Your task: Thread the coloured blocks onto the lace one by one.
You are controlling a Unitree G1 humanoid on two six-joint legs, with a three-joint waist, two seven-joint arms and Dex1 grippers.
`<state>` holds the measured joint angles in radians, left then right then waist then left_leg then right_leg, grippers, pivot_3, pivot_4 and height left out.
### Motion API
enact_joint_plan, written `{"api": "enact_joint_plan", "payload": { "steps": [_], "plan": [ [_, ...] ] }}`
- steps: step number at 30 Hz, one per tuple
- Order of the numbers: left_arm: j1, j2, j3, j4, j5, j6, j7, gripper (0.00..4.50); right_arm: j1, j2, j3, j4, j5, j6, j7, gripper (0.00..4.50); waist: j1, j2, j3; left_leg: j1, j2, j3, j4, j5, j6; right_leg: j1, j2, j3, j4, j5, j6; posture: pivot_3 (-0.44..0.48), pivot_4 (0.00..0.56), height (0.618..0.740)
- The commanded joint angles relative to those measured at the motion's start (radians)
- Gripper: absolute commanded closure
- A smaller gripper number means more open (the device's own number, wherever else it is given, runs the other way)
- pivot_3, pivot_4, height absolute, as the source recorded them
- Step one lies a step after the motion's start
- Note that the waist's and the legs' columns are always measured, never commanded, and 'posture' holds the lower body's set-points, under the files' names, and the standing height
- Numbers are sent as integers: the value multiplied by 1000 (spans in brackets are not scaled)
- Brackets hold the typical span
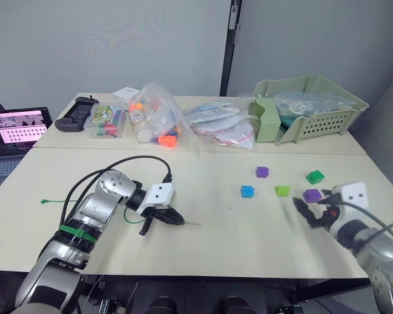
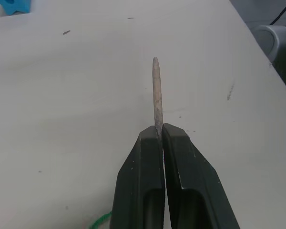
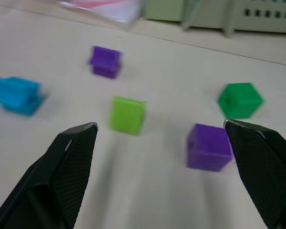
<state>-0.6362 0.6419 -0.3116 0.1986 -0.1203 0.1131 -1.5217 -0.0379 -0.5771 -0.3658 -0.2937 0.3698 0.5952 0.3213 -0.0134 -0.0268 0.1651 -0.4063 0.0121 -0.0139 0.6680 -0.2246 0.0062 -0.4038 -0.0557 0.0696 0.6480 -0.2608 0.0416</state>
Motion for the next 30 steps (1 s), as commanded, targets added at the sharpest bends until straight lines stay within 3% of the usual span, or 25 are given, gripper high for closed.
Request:
{"api": "enact_joint_plan", "payload": {
  "steps": [1,8,13,21,26,27,30],
  "plan": [
    [20,10,24,-83,-26,35,28,4494,-115,-39,3,115,-55,18,-43,0,-1,0,0,0,0,0,0,0,0,0,0,0,0,0,0,0,150,740],
    [67,6,24,-157,-33,81,64,4494,-387,-94,56,480,-135,7,-47,0,-4,0,0,0,0,1,-1,0,0,-1,1,1,0,0,0,0,150,740],
    [87,7,22,-189,-38,99,85,4494,-564,-112,106,733,-161,-32,25,0,-9,0,0,0,0,2,-2,0,0,-1,0,2,0,0,-1,0,150,740],
    [95,10,17,-212,-40,114,100,4494,-736,-111,157,1079,-223,-145,50,0,-10,0,0,0,0,2,-2,0,0,-1,-1,1,-1,0,-1,0,150,740],
    [92,9,15,-212,-41,115,103,4494,-780,-113,162,1202,-247,-188,42,0,-16,0,0,0,0,2,-3,0,0,-1,-1,1,-1,0,-1,0,150,740],
    [89,8,14,-209,-39,114,103,4500,-781,-111,159,1207,-245,-210,51,568,-18,0,0,0,0,2,-3,0,0,-1,-1,1,-1,0,-1,0,150,740],
    [83,6,14,-203,-39,112,102,4500,-778,-106,156,1205,-239,-257,79,1524,-26,0,0,0,0,2,-3,0,0,-1,-1,1,-1,0,-1,0,150,740]
  ]
}}
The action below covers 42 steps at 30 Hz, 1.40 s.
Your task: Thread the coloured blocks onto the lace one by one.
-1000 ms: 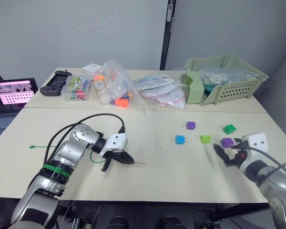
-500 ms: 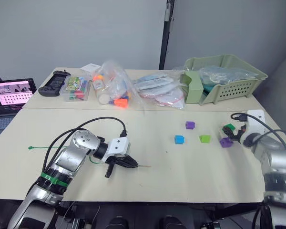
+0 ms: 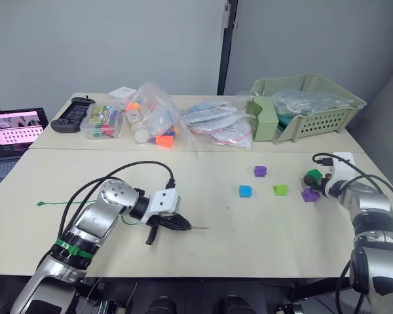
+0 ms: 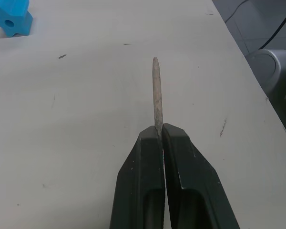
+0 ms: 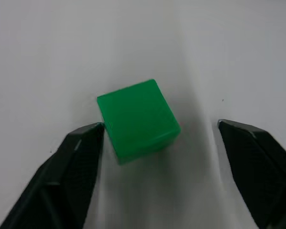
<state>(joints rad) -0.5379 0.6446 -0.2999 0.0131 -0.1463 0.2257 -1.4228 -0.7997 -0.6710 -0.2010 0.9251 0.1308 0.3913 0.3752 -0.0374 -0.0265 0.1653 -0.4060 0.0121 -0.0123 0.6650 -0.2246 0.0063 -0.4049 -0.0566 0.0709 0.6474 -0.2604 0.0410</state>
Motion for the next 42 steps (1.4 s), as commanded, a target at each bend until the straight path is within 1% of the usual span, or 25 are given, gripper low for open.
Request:
{"api": "enact_joint_plan", "payload": {
  "steps": [1,3,5,6,8,11,12,13,17,19,21,22,23,24,26,27,28,30,31,34,38,39,42],
  "plan": [
    [-15,3,2,-17,-13,-1,3,4500,-16,-11,-9,-16,3,-58,34,1876,-4,0,0,0,0,0,0,0,0,0,0,0,0,0,0,0,150,740],
    [-17,3,0,-13,-12,-4,1,4500,-12,-8,-7,-26,4,-75,51,2518,-6,0,0,0,0,0,0,0,0,0,0,0,0,0,0,0,150,740],
    [-21,2,-1,-7,-11,-7,-2,4500,-8,-6,-8,-37,4,-89,56,3277,-7,0,0,0,0,0,-1,0,0,0,0,0,0,0,0,0,150,740],
    [-22,2,-2,-6,-11,-8,-3,4500,-7,-6,-10,-38,4,-93,57,3366,-7,0,0,0,0,0,-1,0,0,0,0,0,0,0,0,0,150,740],
    [-26,2,-3,1,-7,-13,-3,4500,-2,-7,-12,-52,6,-95,64,3366,-7,0,0,0,0,0,-1,0,0,0,0,0,0,0,0,0,150,740],
    [-29,2,-6,7,-6,-18,-5,4500,28,-9,-28,-123,24,-73,66,3366,-7,0,0,0,0,0,-1,0,0,0,0,0,0,0,0,0,150,740],
    [-31,1,-7,8,-6,-19,-4,4500,58,-10,-41,-202,40,-39,62,3366,-7,0,0,0,0,0,-1,0,0,0,0,0,0,0,0,0,150,740],
    [-30,3,-6,7,-7,-19,-5,4500,107,-13,-57,-322,58,14,54,3366,-4,0,0,0,0,0,-1,0,0,0,0,0,0,0,0,0,150,740],
    [-29,9,-2,5,-12,-18,-5,4500,337,0,-143,-918,185,307,20,3366,5,2,0,-2,0,-5,-2,0,0,-2,-1,-1,2,0,0,0,150,740],
    [-27,16,2,4,-16,-18,-8,4500,407,16,-179,-1126,245,436,-10,3366,6,2,0,-2,0,-11,-2,0,0,-2,-1,-1,3,0,0,0,150,740],
    [-27,22,5,3,-19,-13,-10,4500,522,46,-214,-1468,393,599,-23,3366,7,2,0,-2,0,-11,-2,0,0,-2,-1,-1,2,0,0,0,150,740],
    [-28,24,7,3,-23,-8,-11,4500,569,69,-225,-1605,473,667,-32,3366,9,2,0,-1,0,-12,-2,0,0,-1,-1,-2,2,0,0,0,150,740],
    [-28,26,8,1,-26,-4,-12,4500,599,91,-228,-1695,528,722,-47,3366,8,2,0,-1,1,-13,-2,0,1,-1,0,-2,2,0,0,0,150,740],
    [-29,29,9,-2,-29,0,-11,4500,637,111,-194,-1771,568,758,-59,3366,7,2,0,0,2,-13,-2,0,0,-1,1,-2,2,0,0,0,150,740],
    [-29,33,9,-7,-33,5,-11,4500,681,136,-143,-1860,618,806,-81,3366,7,2,0,0,2,-13,-2,0,0,0,1,-2,1,0,0,0,150,740],
    [-27,35,9,-13,-35,9,-11,4500,710,167,-94,-1890,635,813,-96,3366,7,2,0,0,1,-12,-2,0,0,1,1,-2,0,0,0,0,150,740],
    [-26,38,9,-23,-39,16,-14,4500,738,171,-12,-1903,622,808,-98,3366,7,2,0,0,1,-12,-2,0,1,1,0,-2,0,0,0,0,150,740],
    [-24,44,9,-39,-44,27,-17,4500,765,157,107,-1905,583,785,-96,3366,8,2,0,0,1,-11,0,0,1,1,0,-2,0,0,0,0,150,740],
    [-23,47,10,-46,-47,32,-19,4500,765,151,137,-1889,562,761,-93,3366,8,2,0,0,1,-11,0,0,1,1,0,-2,0,0,1,0,150,740],
    [-23,54,12,-59,-51,42,-20,4500,768,144,176,-1850,528,703,-86,3366,9,2,0,0,0,-11,0,0,1,0,0,-2,0,0,1,0,150,740],
    [-25,91,22,-83,-62,52,-35,4500,755,4,297,-1682,390,493,95,3366,8,1,0,0,-1,-9,0,0,1,1,1,-2,-1,-1,1,0,150,740],
    [-25,95,22,-86,-65,54,-35,4500,748,-12,306,-1652,376,461,121,3366,8,1,0,0,-1,-8,0,0,1,1,1,-2,-1,-1,1,0,150,740],
    [-19,106,20,-96,-70,54,-32,4500,741,-13,297,-1601,371,408,158,3366,10,1,0,0,0,-4,0,0,1,0,2,-2,-1,-1,1,0,150,740]
  ]
}}
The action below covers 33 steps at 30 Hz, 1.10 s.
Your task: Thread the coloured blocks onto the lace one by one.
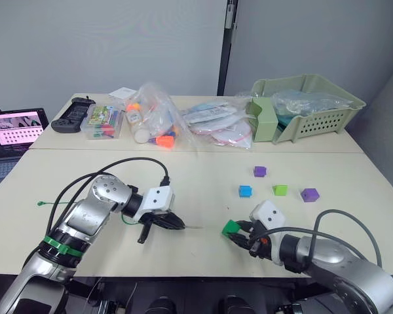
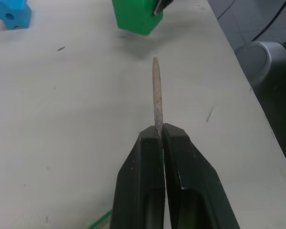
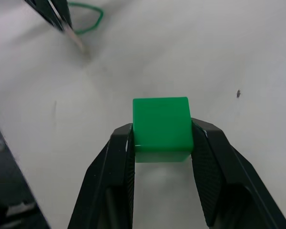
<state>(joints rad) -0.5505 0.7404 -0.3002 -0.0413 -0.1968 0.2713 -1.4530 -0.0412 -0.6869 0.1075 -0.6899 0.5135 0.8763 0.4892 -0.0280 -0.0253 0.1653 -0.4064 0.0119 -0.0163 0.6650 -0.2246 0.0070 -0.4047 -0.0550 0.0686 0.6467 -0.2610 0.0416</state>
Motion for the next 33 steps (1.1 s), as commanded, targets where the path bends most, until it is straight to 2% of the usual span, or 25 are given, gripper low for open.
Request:
{"api": "enact_joint_plan", "payload": {
  "steps": [1,5,8,12,16,18,20,21,22,25,28,29,33],
  "plan": [
    [-5,13,20,-45,-21,10,-1,4500,-16,0,-11,24,-20,-88,52,3366,2,0,0,0,0,0,0,0,0,0,0,0,0,0,0,0,150,740],
    [8,27,28,-75,-31,29,3,4500,8,37,-25,42,-48,-63,-13,3366,8,0,0,0,1,0,0,0,0,0,0,0,0,0,0,0,150,740],
    [16,35,32,-89,-35,40,5,4500,49,112,-45,4,-29,-42,-82,3366,10,0,0,0,1,0,0,0,0,0,0,0,0,0,0,0,150,740],
    [17,42,32,-100,-41,54,8,4500,117,213,0,-54,-83,8,-226,3366,11,0,0,-1,1,0,0,0,0,0,0,0,0,0,0,0,150,740],
    [11,47,28,-102,-46,61,10,4500,141,277,59,-88,-115,50,-298,3366,10,-1,0,0,1,0,0,0,0,0,0,0,1,0,0,0,150,740],
    [9,49,27,-103,-47,64,10,4500,142,278,73,-106,-130,48,-304,2295,9,-1,0,0,1,0,0,0,0,0,1,0,1,0,0,0,150,740],
    [11,51,27,-105,-49,66,10,4500,139,261,58,-127,-119,50,-283,1762,10,-1,0,0,1,0,0,0,0,-1,1,0,1,0,0,0,150,740],
    [13,53,27,-108,-50,66,11,4500,136,251,44,-136,-110,51,-270,1331,10,-1,0,0,1,0,0,0,0,-1,1,0,1,0,-1,0,150,740],
    [18,56,28,-113,-51,67,12,4500,118,210,-4,-142,-89,41,-223,897,10,-1,0,0,1,0,0,0,0,-1,0,0,1,0,0,0,150,740],
    [24,61,28,-116,-52,66,15,4500,72,110,-104,-135,-34,17,-105,29,11,-1,0,0,1,0,1,0,0,0,-1,1,1,0,0,0,150,740],
    [32,69,31,-122,-54,67,21,4500,1,2,-140,-80,12,-23,54,29,11,-1,0,0,1,1,2,0,0,1,0,0,0,0,0,0,150,740],
    [36,72,35,-128,-56,70,24,4500,-37,-50,-131,-45,25,-65,160,29,11,-1,0,0,1,1,1,0,0,0,0,0,1,0,0,0,150,740],
    [52,82,43,-142,-59,72,29,4500,-206,-184,0,123,-12,-237,503,29,5,-2,0,0,1,1,1,0,0,0,1,0,0,0,-1,0,150,740]
  ]
}}
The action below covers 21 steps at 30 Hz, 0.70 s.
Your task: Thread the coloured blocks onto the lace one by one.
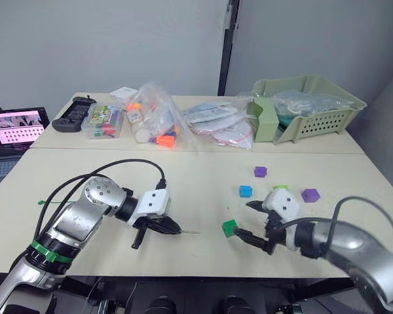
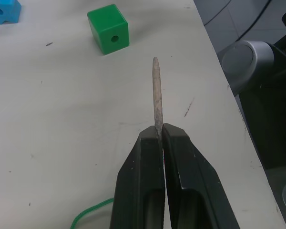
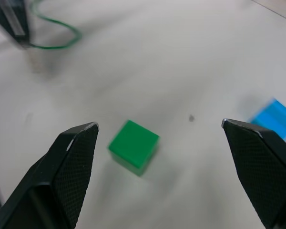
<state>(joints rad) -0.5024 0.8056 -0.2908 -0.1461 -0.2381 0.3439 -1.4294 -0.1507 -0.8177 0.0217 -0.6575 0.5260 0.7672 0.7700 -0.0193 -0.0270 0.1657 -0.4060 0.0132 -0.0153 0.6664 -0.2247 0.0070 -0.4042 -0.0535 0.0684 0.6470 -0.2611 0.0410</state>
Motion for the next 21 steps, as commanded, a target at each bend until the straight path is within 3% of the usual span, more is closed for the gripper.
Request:
{"api": "enact_joint_plan", "payload": {
  "steps": [1,4,8,12,15,21],
  "plan": [
    [7,19,35,-42,-18,1,7,4500,-150,-69,134,145,-57,-176,289,29,-5,0,0,0,0,0,0,0,0,0,0,0,0,0,0,0,150,740],
    [11,21,36,-49,-20,4,11,4500,-240,-78,222,258,-136,-289,396,29,-3,0,0,0,0,1,0,0,0,0,0,0,0,0,0,0,150,740],
    [27,25,43,-88,-27,29,26,4500,-418,-7,383,552,-324,-570,550,29,-1,-1,1,-1,0,2,1,0,0,-1,0,0,0,0,0,0,150,740],
    [45,32,52,-113,-32,44,37,4500,-468,46,412,722,-372,-723,632,29,6,-1,1,-1,0,1,1,0,0,-1,-1,0,0,0,-1,0,150,740],
    [56,37,57,-129,-37,55,46,4500,-496,76,400,798,-373,-771,669,818,5,-1,1,-1,0,1,1,0,0,-2,-2,0,1,1,-1,0,150,740],
    [50,23,31,-155,-16,81,83,4500,-485,108,370,853,-366,-785,676,2955,5,-1,1,0,0,1,1,0,0,-1,-2,0,1,1,-1,0,150,740]
  ]
}}
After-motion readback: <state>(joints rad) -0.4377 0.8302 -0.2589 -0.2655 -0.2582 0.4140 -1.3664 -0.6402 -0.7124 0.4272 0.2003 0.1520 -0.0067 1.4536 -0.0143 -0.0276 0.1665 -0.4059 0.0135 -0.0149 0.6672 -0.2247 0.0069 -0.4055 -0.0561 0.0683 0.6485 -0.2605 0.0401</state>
